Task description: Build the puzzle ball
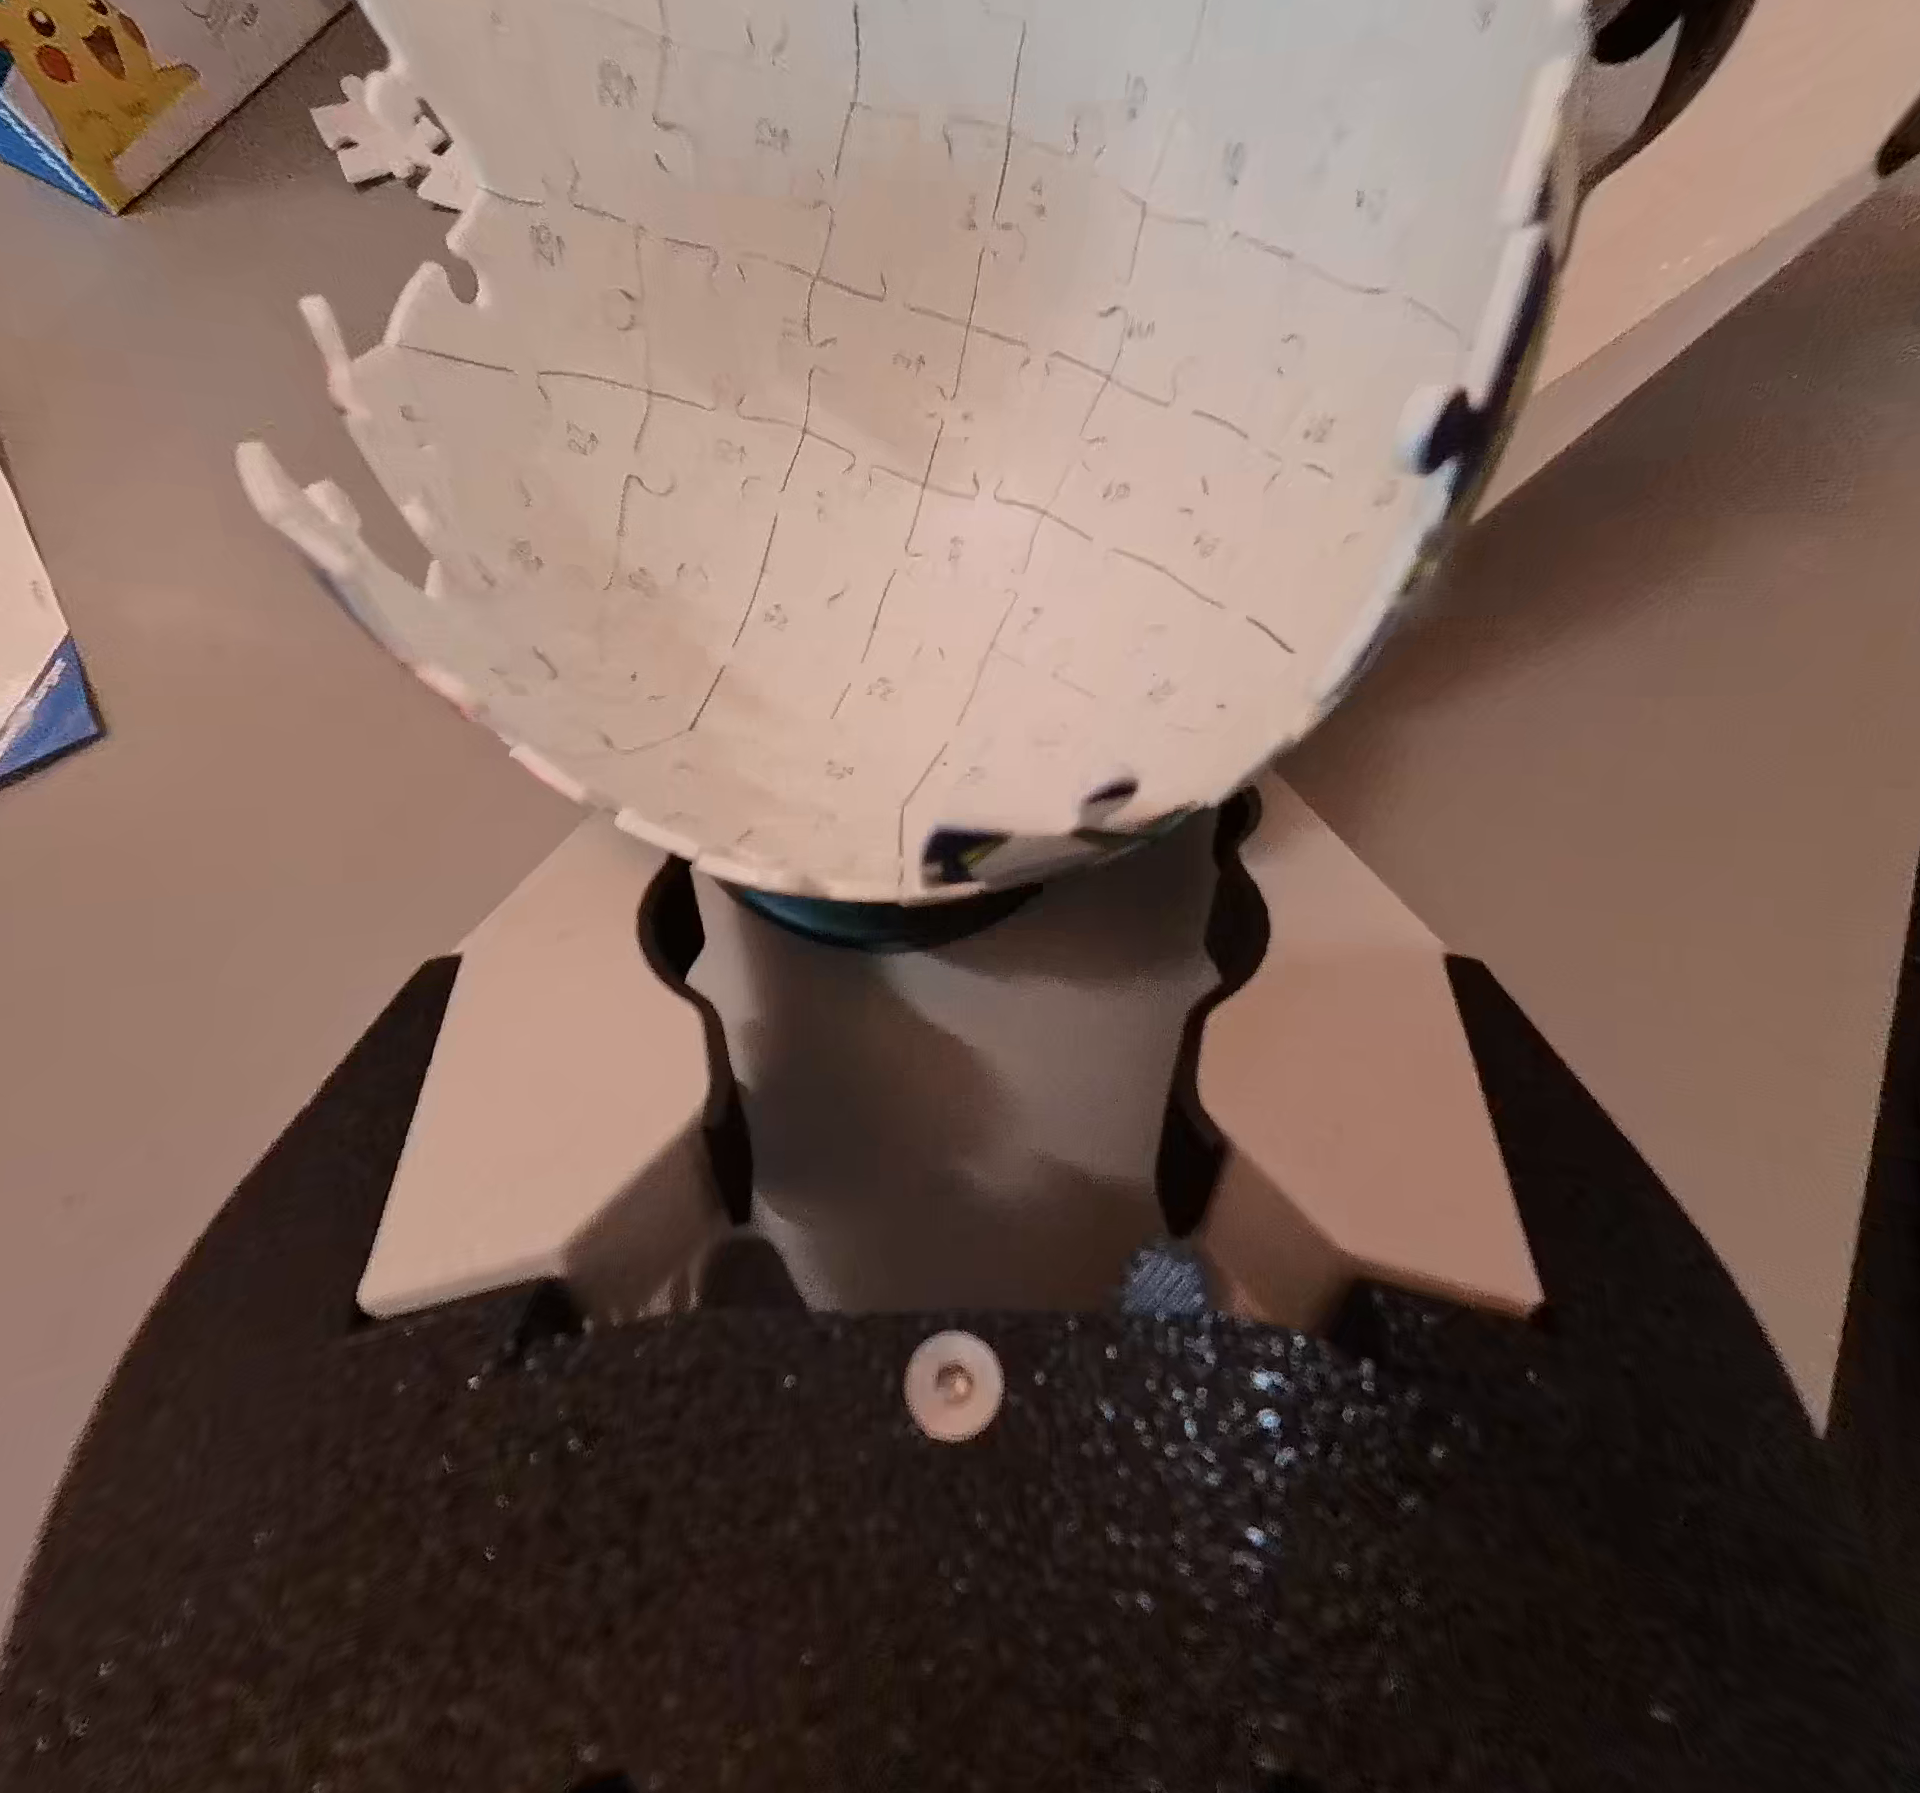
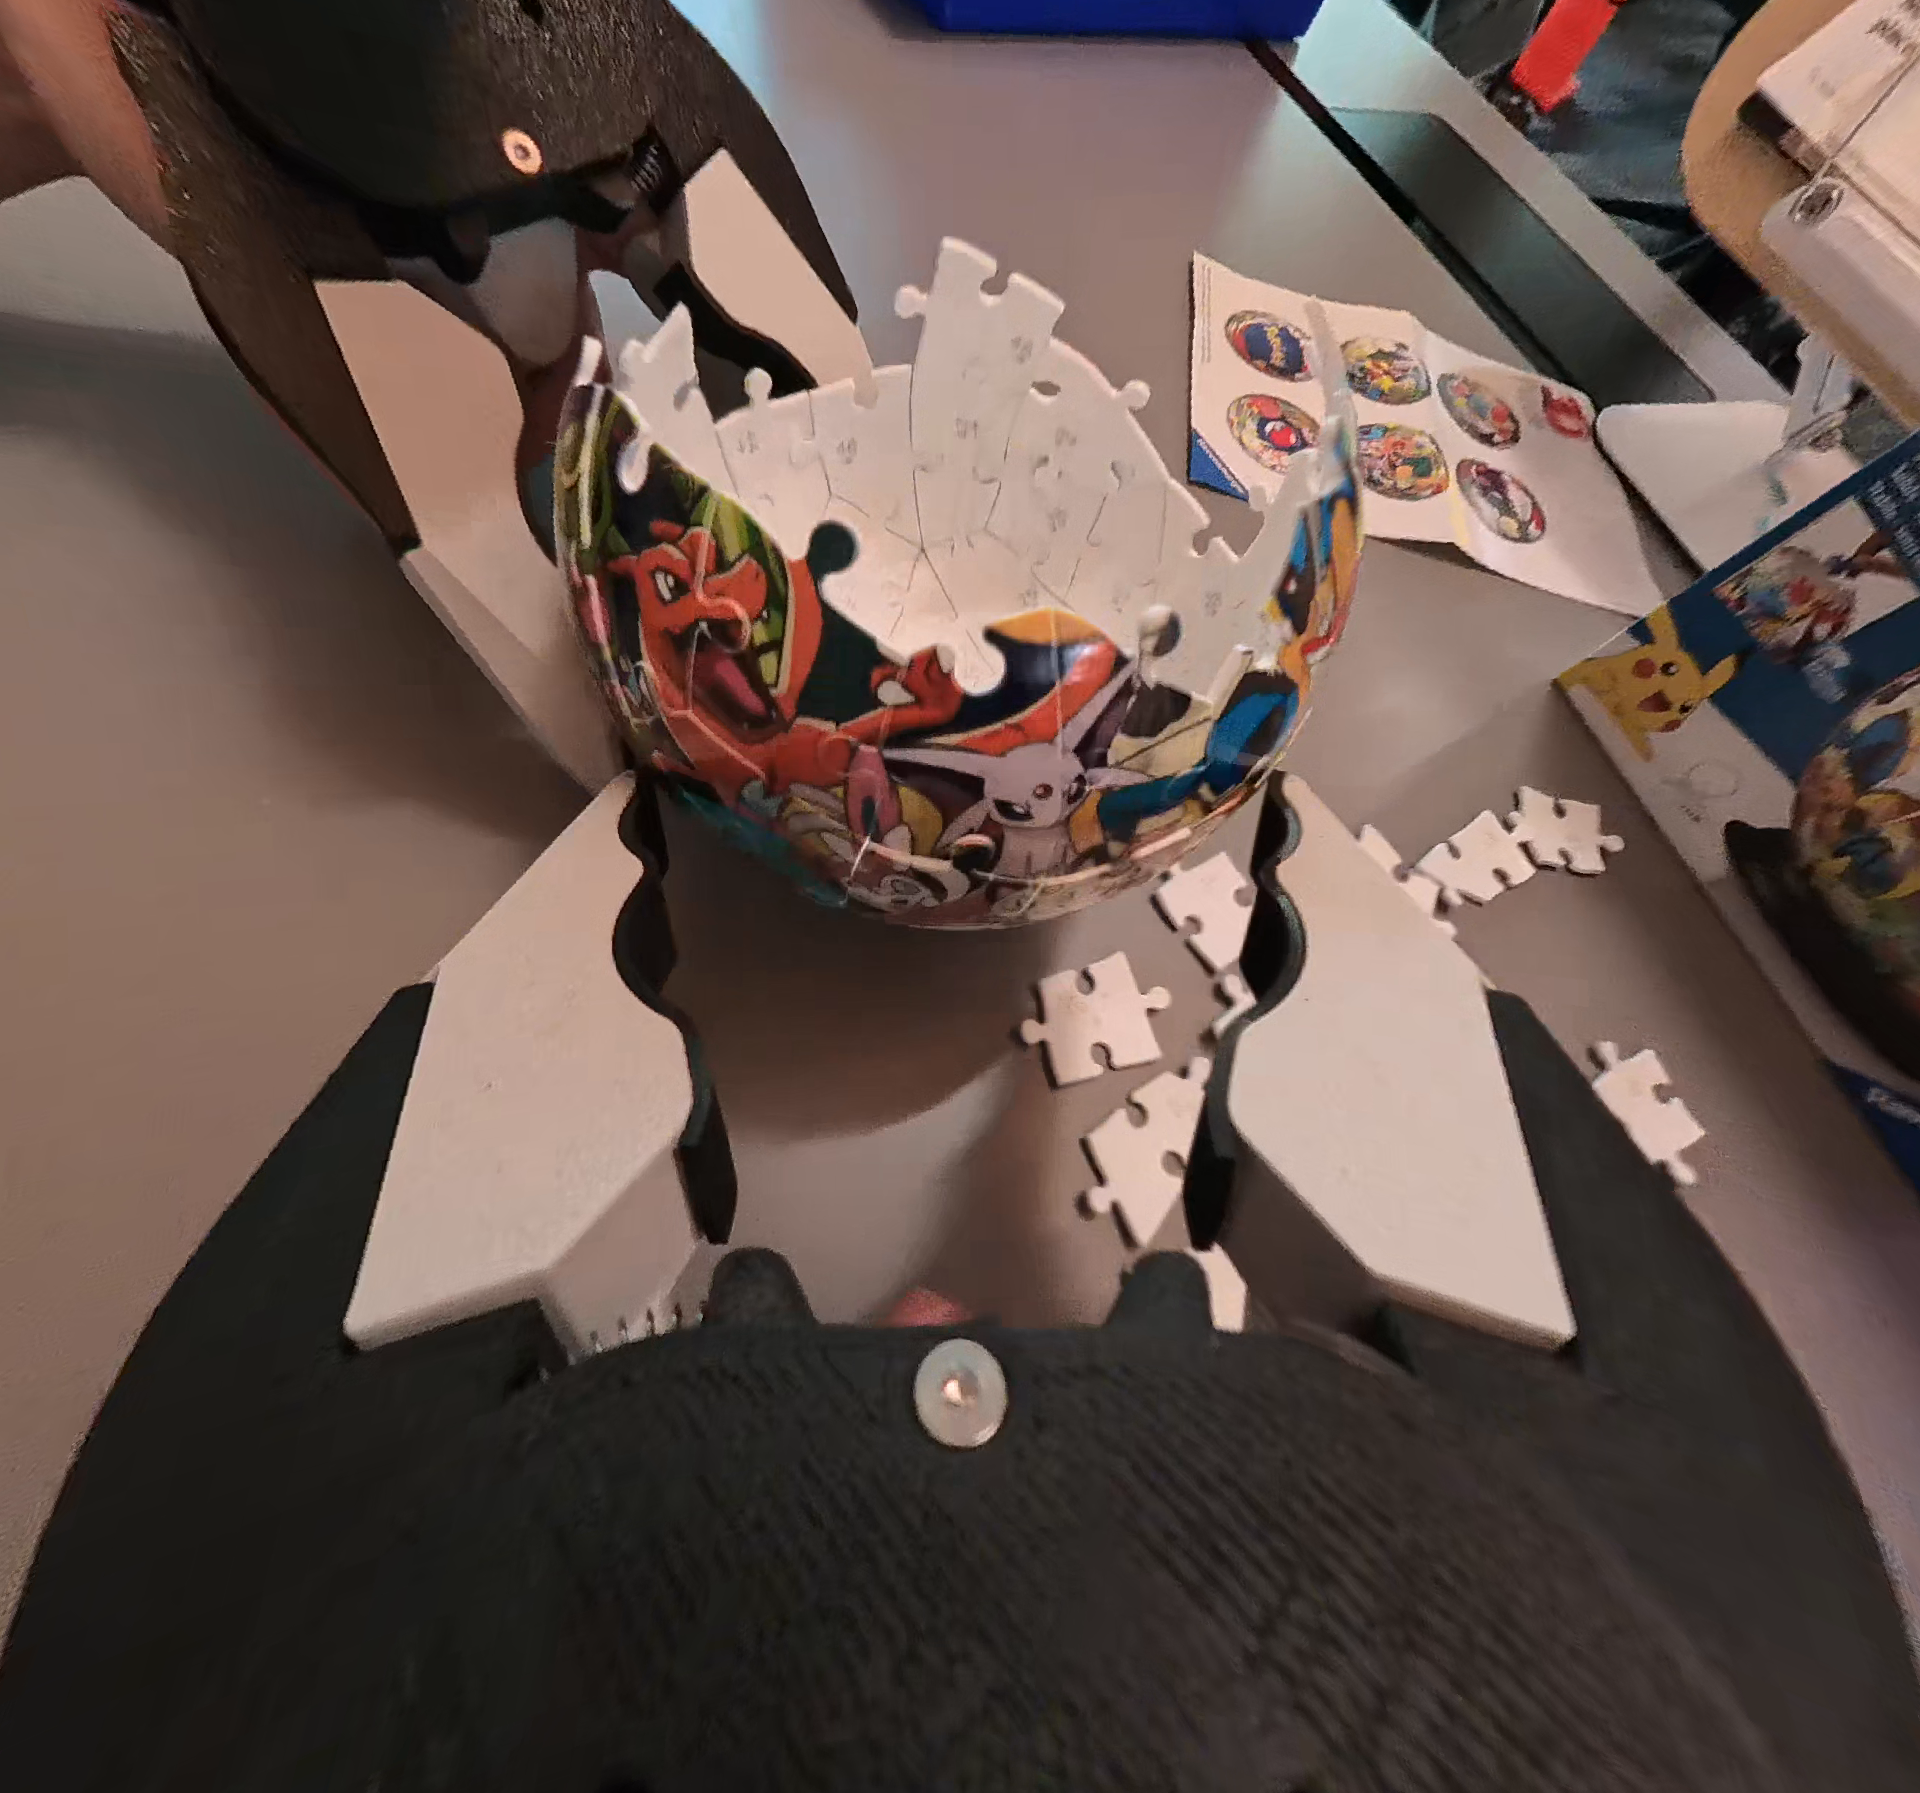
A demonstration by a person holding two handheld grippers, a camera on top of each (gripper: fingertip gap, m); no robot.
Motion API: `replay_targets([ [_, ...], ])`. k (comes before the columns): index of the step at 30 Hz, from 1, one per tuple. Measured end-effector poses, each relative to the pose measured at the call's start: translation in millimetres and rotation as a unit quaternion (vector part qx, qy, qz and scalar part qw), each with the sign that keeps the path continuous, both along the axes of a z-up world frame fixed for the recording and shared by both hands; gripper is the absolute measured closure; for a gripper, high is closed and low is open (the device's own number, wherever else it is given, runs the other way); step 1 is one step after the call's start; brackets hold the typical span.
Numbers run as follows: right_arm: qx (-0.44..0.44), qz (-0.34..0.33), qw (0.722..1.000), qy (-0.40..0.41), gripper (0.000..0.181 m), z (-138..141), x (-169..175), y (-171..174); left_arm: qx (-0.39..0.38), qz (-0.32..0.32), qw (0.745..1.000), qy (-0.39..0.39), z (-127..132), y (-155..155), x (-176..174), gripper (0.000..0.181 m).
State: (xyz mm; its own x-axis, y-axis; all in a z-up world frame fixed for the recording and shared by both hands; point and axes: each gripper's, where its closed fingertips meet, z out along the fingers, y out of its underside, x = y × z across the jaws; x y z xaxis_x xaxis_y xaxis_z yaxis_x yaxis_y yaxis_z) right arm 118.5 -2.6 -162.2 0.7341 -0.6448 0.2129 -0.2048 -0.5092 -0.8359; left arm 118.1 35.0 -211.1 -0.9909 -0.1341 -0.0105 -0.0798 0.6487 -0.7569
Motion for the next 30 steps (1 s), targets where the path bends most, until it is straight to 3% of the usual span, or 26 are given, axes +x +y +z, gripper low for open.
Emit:
replay_targets([
  [9,-0.004,0.006,1.000,0.000,0.070,1,-8,-19,0.024,-0.006,0.999,-0.025,-11,-19,-6,0.088],
  [16,-0.003,0.013,1.000,-0.021,0.070,2,-8,-15,0.032,0.002,0.999,-0.020,-12,-13,-7,0.088],
  [30,-0.024,0.027,0.998,-0.048,0.072,4,-7,0,0.008,0.058,0.996,0.070,-2,2,-16,0.085],
])
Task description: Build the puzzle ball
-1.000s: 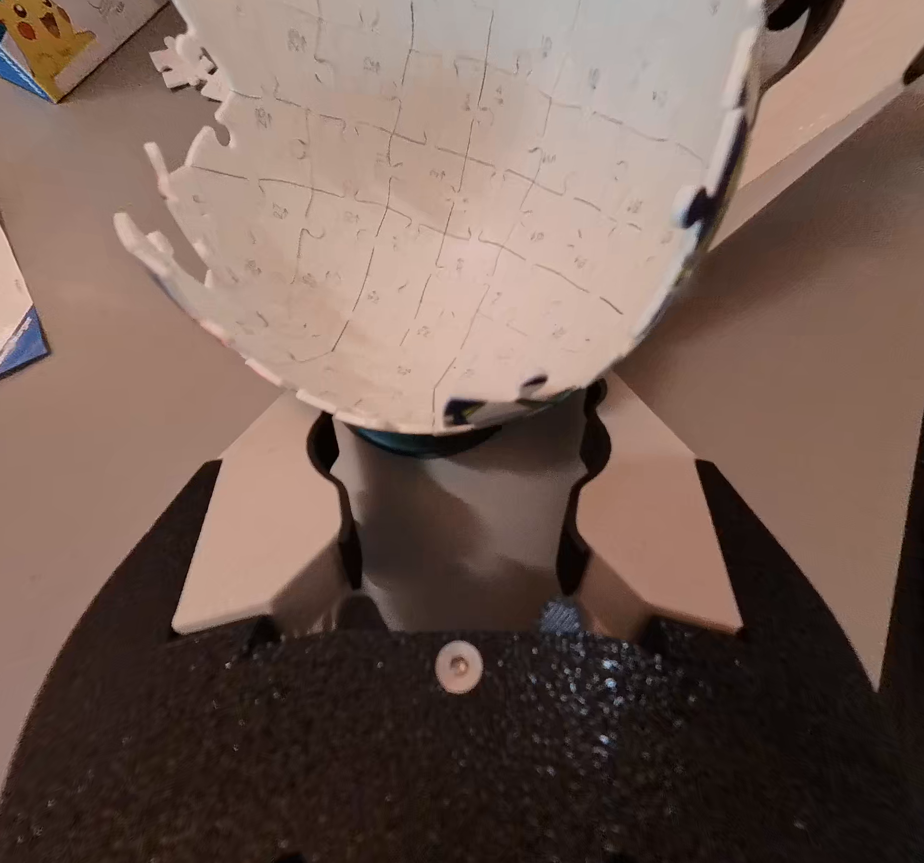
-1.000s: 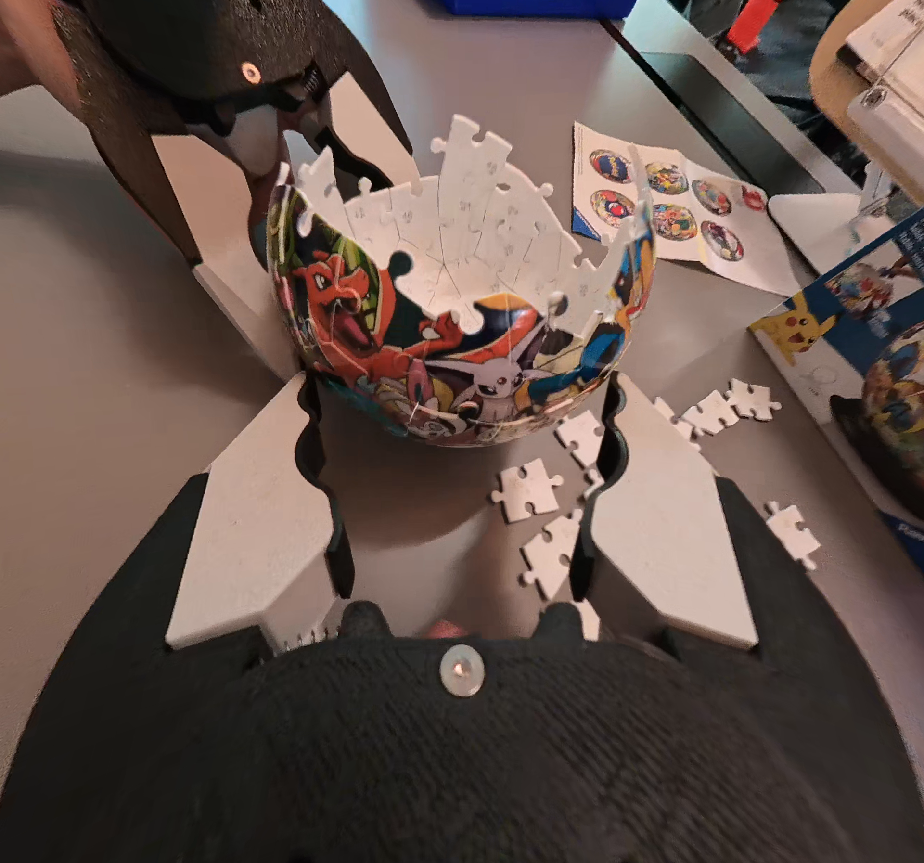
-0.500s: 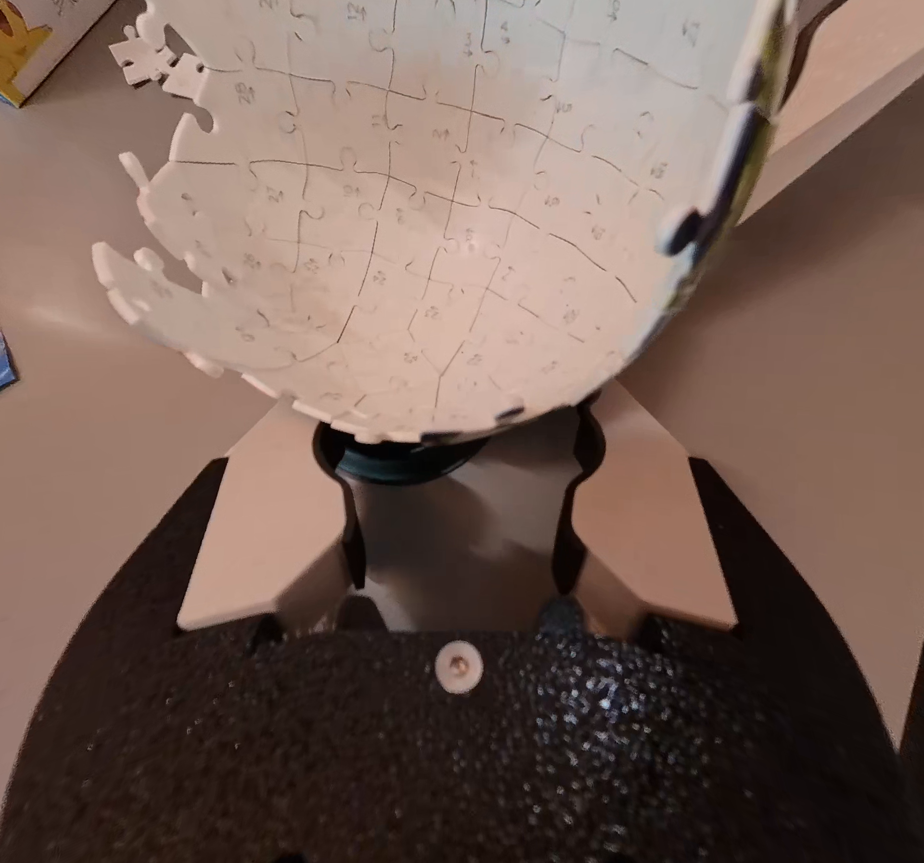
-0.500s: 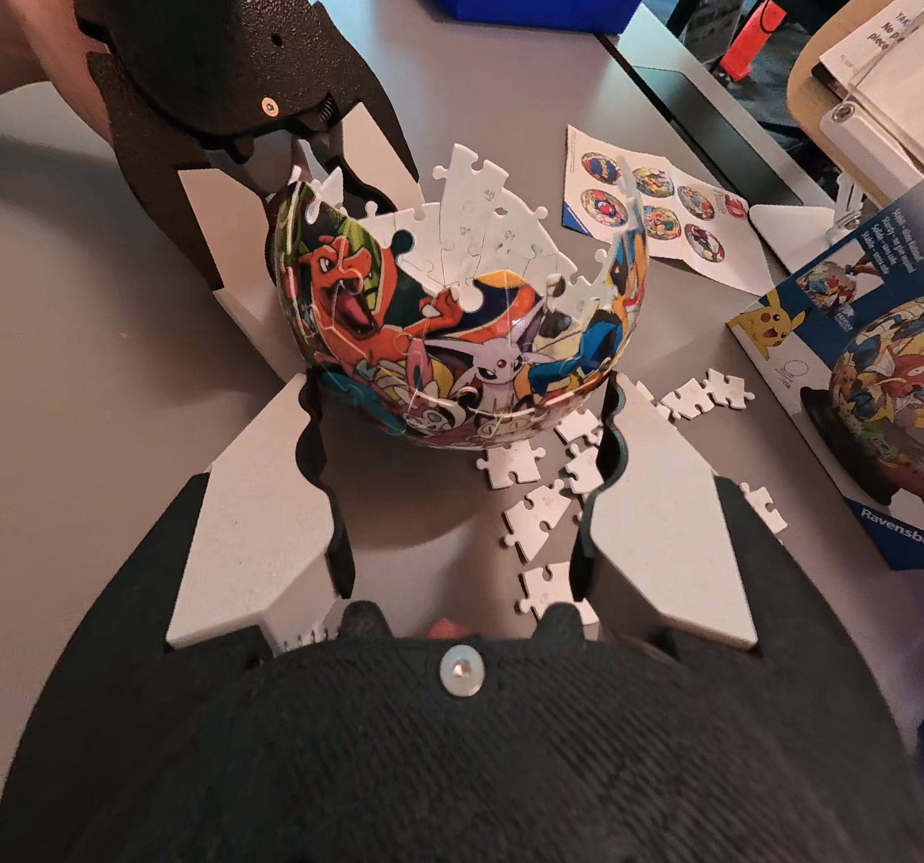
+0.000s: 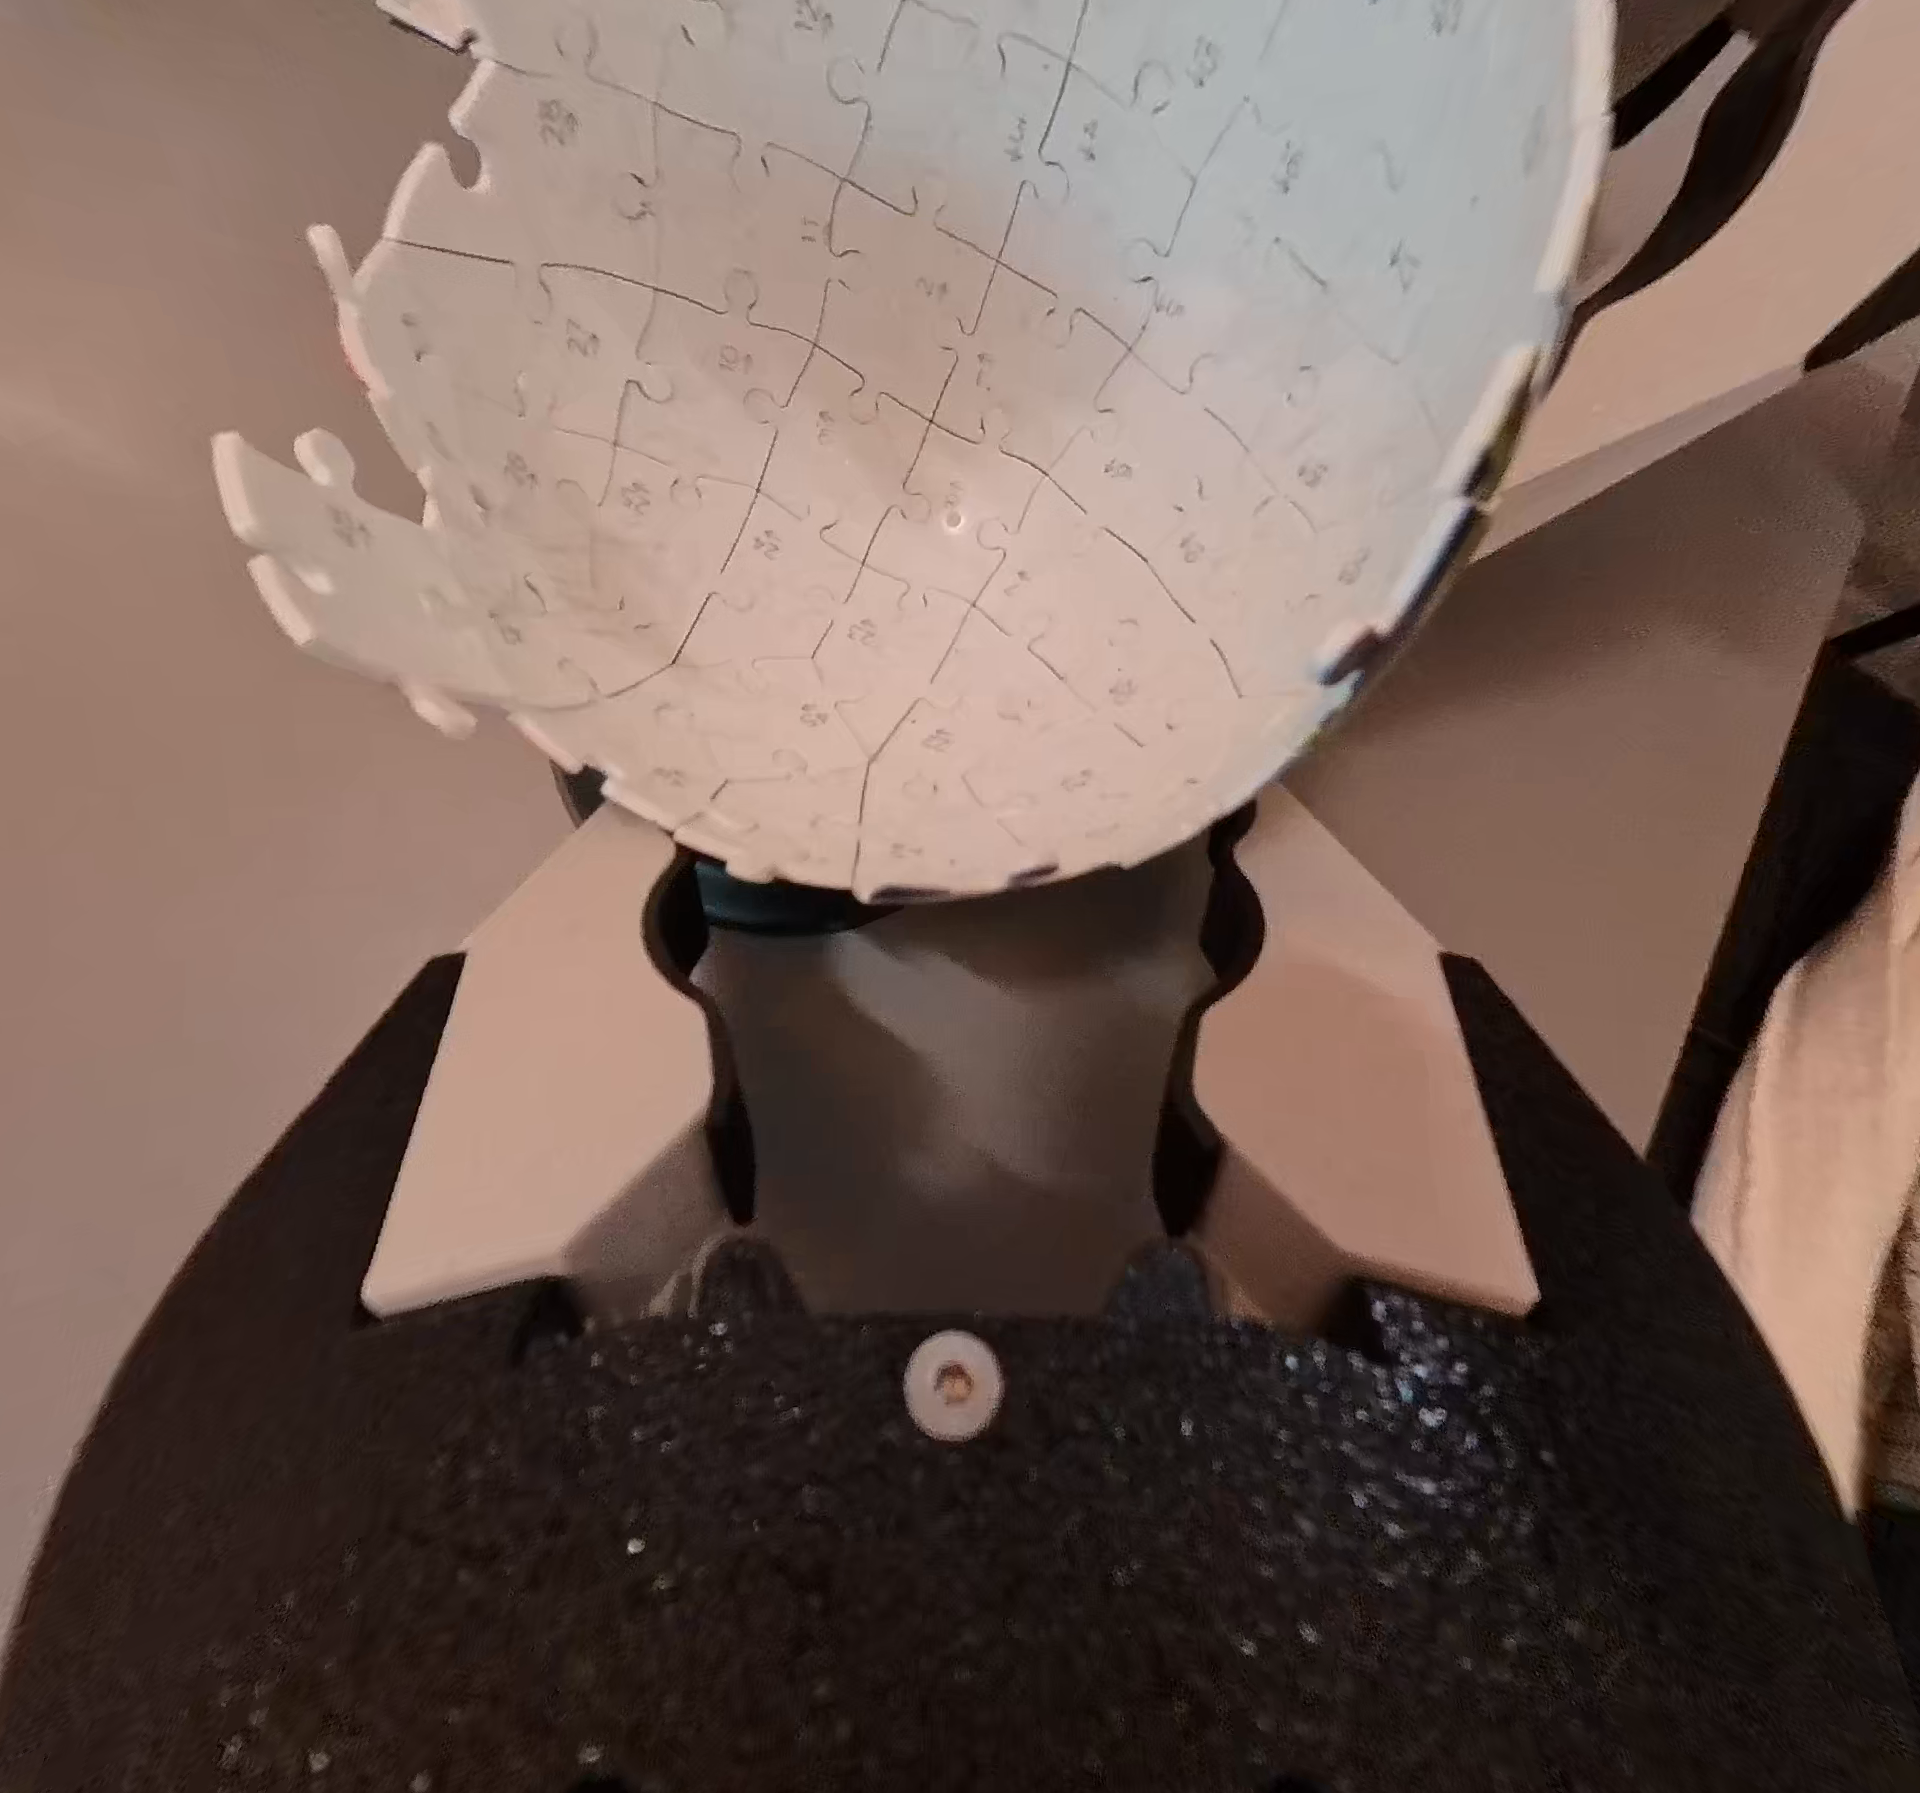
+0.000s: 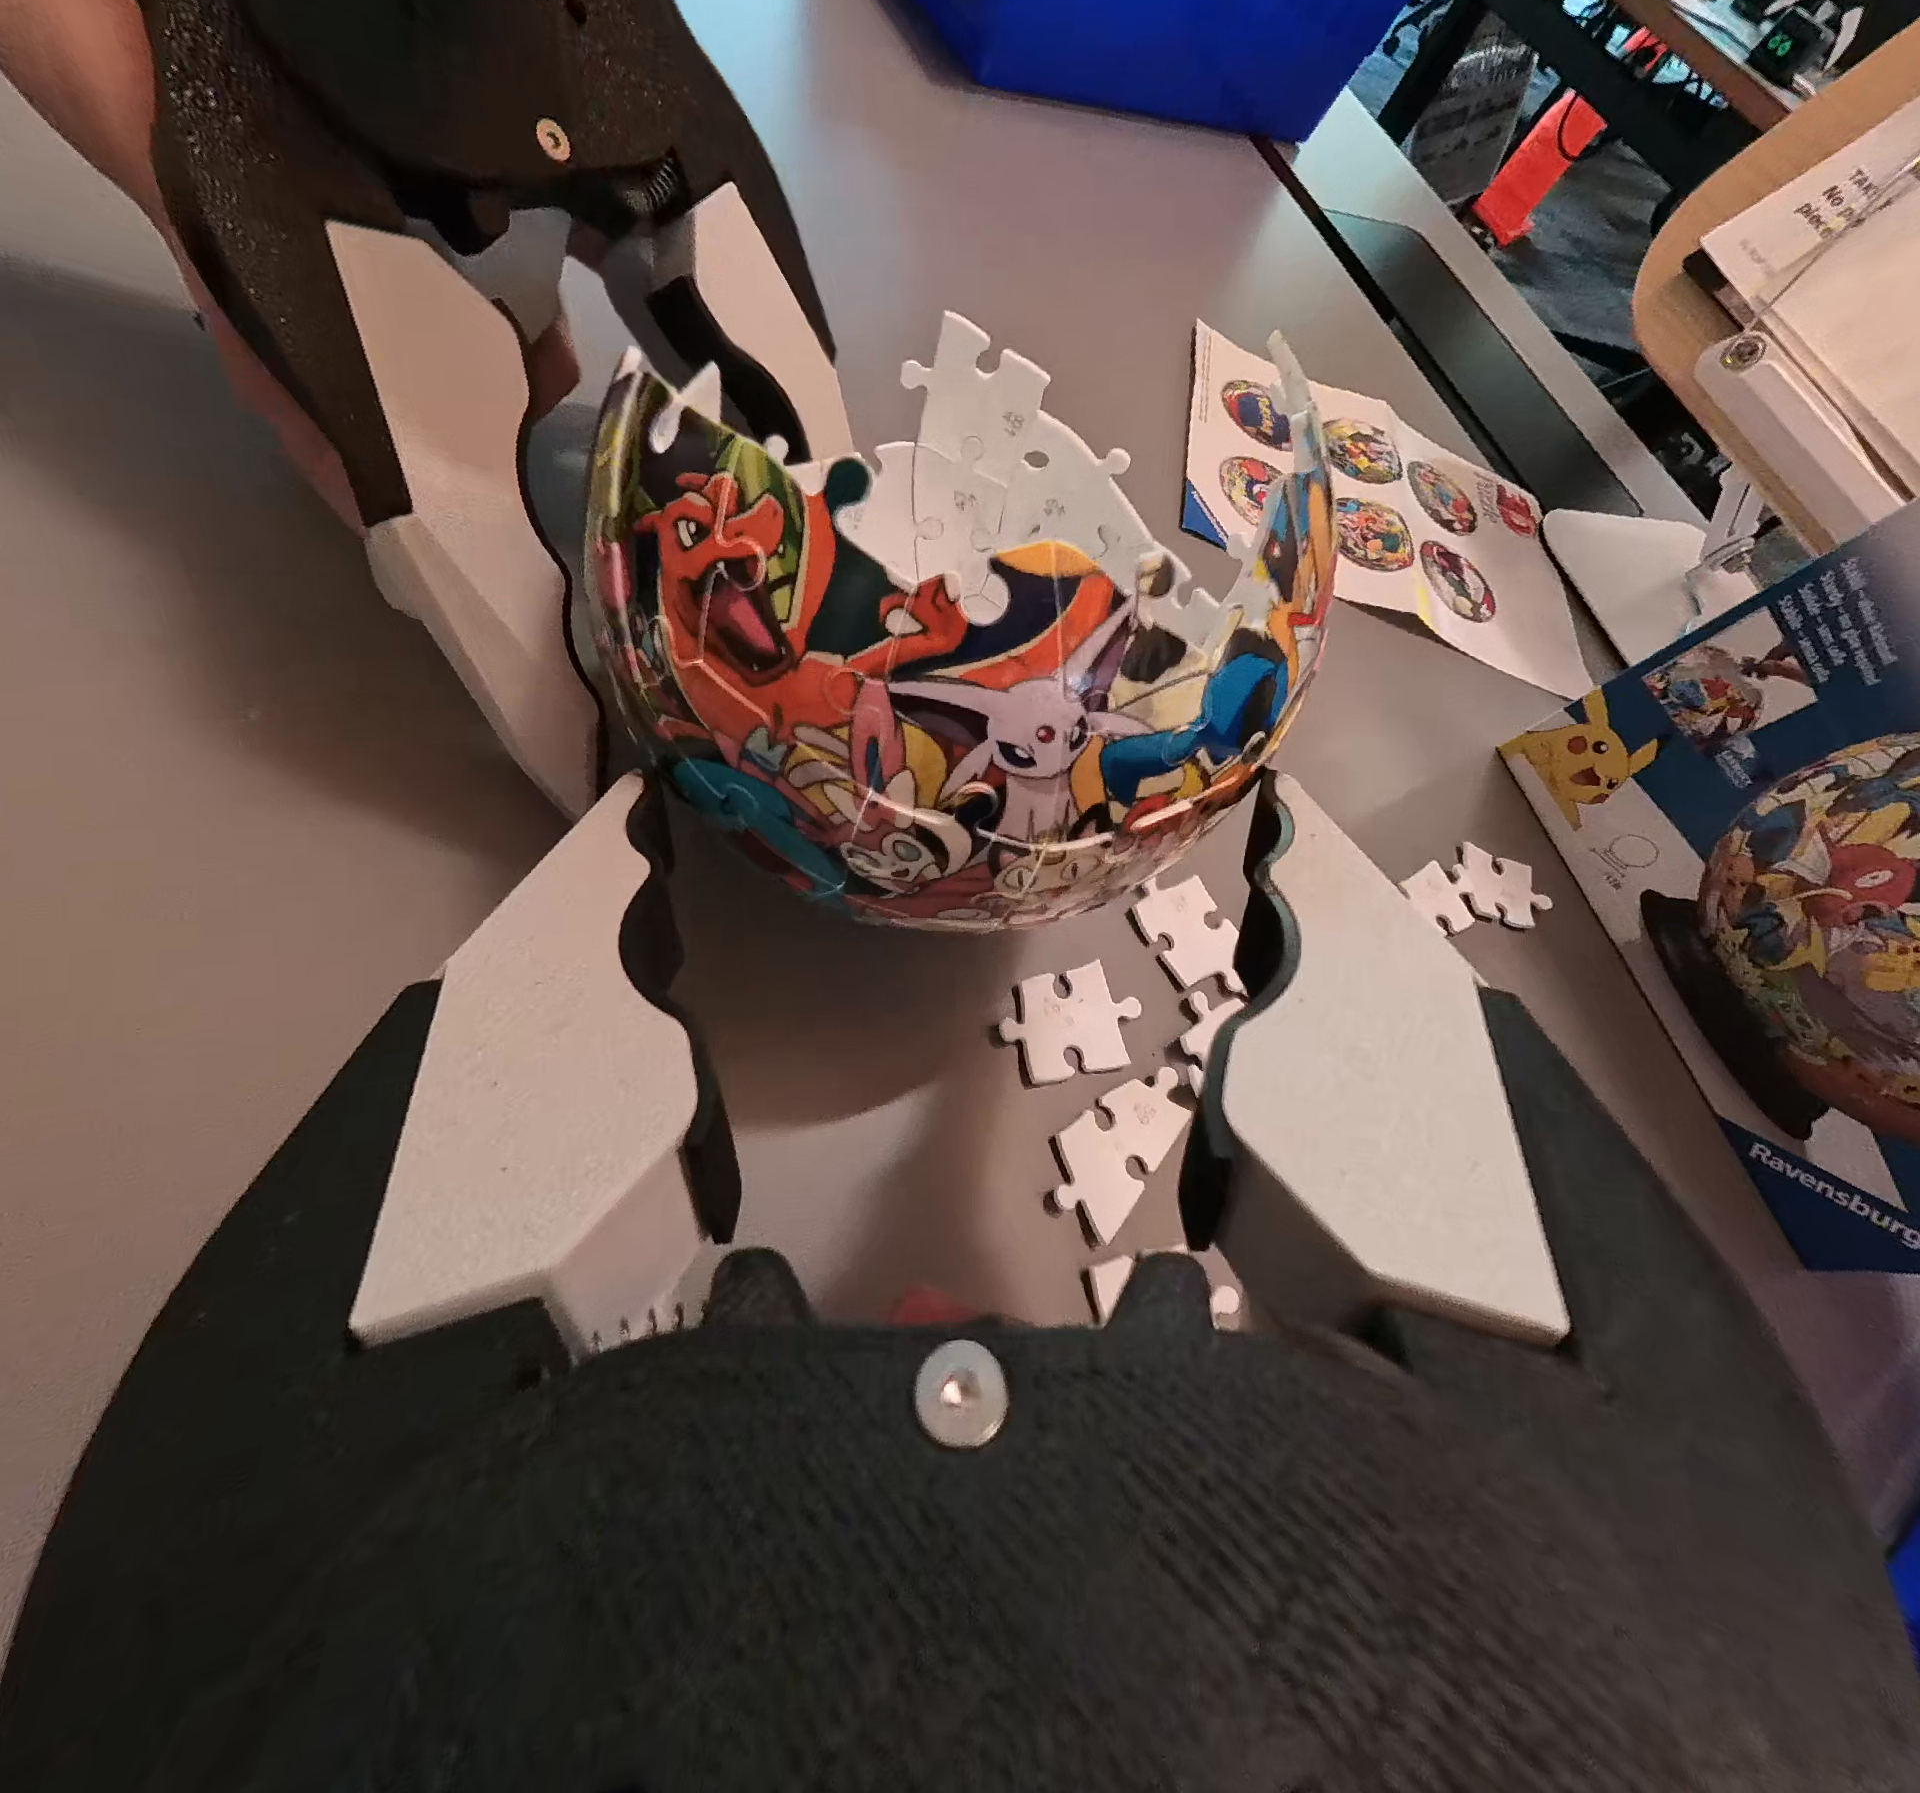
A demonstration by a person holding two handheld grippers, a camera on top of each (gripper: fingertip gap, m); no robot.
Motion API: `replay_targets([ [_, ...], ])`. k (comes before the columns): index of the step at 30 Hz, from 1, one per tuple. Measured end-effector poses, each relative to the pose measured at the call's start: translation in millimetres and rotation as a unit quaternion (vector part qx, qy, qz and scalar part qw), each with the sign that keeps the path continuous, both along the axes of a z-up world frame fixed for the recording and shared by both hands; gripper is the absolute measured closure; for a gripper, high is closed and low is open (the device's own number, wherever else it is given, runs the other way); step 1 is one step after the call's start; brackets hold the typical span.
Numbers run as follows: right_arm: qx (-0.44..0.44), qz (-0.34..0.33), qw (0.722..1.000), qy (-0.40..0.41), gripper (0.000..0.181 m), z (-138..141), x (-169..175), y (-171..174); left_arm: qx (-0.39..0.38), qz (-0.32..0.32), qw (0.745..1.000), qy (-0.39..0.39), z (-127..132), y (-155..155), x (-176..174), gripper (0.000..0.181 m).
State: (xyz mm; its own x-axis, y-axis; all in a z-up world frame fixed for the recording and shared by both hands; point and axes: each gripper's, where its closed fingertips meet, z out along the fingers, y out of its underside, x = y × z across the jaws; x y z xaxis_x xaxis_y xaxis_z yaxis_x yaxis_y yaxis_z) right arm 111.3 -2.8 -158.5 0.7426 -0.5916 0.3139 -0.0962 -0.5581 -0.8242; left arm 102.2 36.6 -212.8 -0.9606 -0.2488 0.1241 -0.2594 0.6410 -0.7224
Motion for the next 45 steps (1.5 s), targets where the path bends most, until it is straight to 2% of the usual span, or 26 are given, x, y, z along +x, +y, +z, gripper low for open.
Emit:
replay_targets([
  [7,0.011,-0.002,1.000,-0.017,0.075,4,1,5,-0.014,0.038,0.999,0.035,8,8,4,0.090],
  [20,0.021,0.014,0.999,-0.019,0.085,4,2,18,0.019,0.057,0.998,0.010,-1,31,8,0.087],
  [24,0.036,0.012,0.999,-0.015,0.081,4,3,16,0.022,0.060,0.998,0.003,-3,36,11,0.088],
  [28,0.066,-0.023,0.998,0.010,0.067,-1,5,5,0.015,0.067,0.998,0.001,-2,41,14,0.089],
  [30,0.081,-0.033,0.996,0.028,0.068,-5,8,5,0.003,0.071,0.998,0.000,0,42,17,0.092],
  [34,0.046,-0.016,0.997,0.054,0.071,-22,13,13,-0.020,0.068,0.997,0.009,5,40,18,0.097],
  [40,0.015,-0.001,0.999,0.049,0.075,-34,17,21,-0.035,0.055,0.998,-0.016,10,39,17,0.106],
  [45,-0.027,0.001,1.000,0.015,0.077,-28,18,18,-0.017,0.051,0.998,-0.016,4,34,14,0.108],
])
